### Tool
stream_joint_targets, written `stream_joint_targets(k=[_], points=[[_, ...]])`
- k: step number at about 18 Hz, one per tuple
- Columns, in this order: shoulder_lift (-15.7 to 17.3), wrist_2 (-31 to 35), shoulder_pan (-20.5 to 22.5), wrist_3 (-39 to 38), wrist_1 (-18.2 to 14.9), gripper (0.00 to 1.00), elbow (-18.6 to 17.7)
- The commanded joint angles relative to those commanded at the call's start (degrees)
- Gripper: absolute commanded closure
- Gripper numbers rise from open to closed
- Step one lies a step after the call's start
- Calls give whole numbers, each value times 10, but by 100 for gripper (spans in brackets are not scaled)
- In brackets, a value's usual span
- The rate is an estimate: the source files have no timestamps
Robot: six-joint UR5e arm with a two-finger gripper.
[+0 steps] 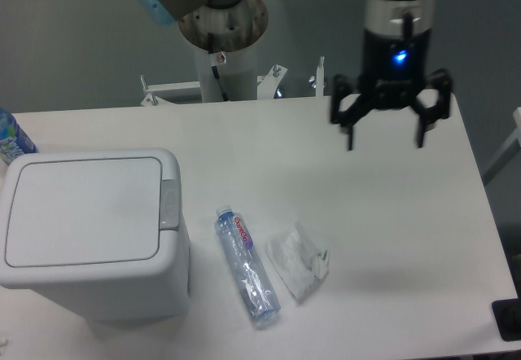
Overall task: Open the trash can
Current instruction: 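Move the open gripper toward the grey button on the trash can lid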
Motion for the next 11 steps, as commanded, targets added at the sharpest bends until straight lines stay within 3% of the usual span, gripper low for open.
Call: stream_joint_targets(k=[2,11], points=[[0,-27,-8,-27,0,0,-2],[-18,-30,-84,-51,2,0,-5]])
